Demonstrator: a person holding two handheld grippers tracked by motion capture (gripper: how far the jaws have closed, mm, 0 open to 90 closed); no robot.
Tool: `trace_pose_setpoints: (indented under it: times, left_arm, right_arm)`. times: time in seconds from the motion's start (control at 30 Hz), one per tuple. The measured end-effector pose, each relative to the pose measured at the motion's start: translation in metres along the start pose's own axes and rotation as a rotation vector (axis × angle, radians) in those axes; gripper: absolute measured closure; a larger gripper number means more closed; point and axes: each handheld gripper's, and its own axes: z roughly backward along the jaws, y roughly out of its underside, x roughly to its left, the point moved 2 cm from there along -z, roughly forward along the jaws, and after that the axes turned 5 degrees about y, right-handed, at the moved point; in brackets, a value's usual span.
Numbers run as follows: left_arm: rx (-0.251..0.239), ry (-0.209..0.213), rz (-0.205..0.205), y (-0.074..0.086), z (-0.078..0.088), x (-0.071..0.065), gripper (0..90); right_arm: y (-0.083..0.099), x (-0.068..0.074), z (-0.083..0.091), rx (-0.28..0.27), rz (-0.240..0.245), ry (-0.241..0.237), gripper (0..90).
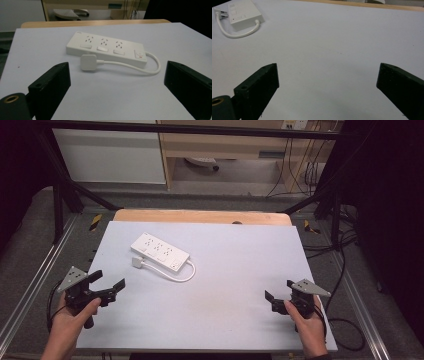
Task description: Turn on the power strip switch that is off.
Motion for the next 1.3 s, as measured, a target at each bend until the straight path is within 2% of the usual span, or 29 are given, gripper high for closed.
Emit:
trace_pose_setpoints:
  times: [0.2, 0.47, 0.63, 0.67, 0.7, 0.87, 0.93, 1.0, 1.03, 1.1, 1.27, 1.3]
  left_arm:
    - [0.004, -0.006, 0.003, -0.008, -0.005, 0.004, 6.9]
    - [-0.009, 0.004, 0.008, -0.014, -0.015, 0.011, 6.9]
    - [-0.019, 0.004, -0.002, -0.016, -0.024, 0.018, 6.9]
    - [-0.023, 0.003, 0.006, -0.016, -0.026, 0.020, 6.9]
    - [-0.021, 0.019, 0.023, -0.015, -0.031, 0.024, 6.9]
    - [-0.017, 0.007, 0.029, -0.016, -0.042, 0.032, 6.9]
    - [-0.006, 0.000, 0.019, -0.017, -0.045, 0.033, 6.9]
    - [-0.007, 0.006, 0.026, -0.017, -0.046, 0.034, 6.9]
    - [0.010, 0.004, 0.029, -0.018, -0.049, 0.037, 6.9]
    - [0.030, 0.002, 0.037, -0.018, -0.052, 0.039, 6.9]
    - [0.042, -0.024, 0.006, -0.021, -0.060, 0.042, 7.3]
    - [0.045, -0.021, 0.015, -0.022, -0.062, 0.043, 7.3]
  right_arm:
    - [0.000, 0.000, 0.000, 0.013, -0.023, -0.009, 3.3]
    - [0.000, 0.001, -0.001, 0.023, -0.025, -0.025, 3.3]
    - [0.000, 0.002, -0.001, 0.021, -0.013, -0.033, 3.3]
    - [0.000, 0.003, -0.002, 0.024, -0.012, -0.035, 3.3]
    - [0.000, 0.004, -0.003, 0.037, -0.005, -0.036, 3.2]
    - [0.000, 0.007, -0.003, 0.040, 0.016, -0.038, 2.7]
    - [0.001, 0.007, -0.004, 0.041, 0.025, -0.027, 2.4]
    - [0.001, 0.008, -0.004, 0.048, 0.021, -0.018, 2.9]
    - [0.001, 0.008, -0.004, 0.050, 0.018, -0.014, 2.6]
    - [0.001, 0.008, -0.003, 0.044, 0.022, -0.021, 2.5]
    - [0.001, 0.008, -0.003, 0.041, 0.021, -0.024, 2.4]
    - [0.001, 0.009, -0.003, 0.042, 0.021, -0.024, 2.4]
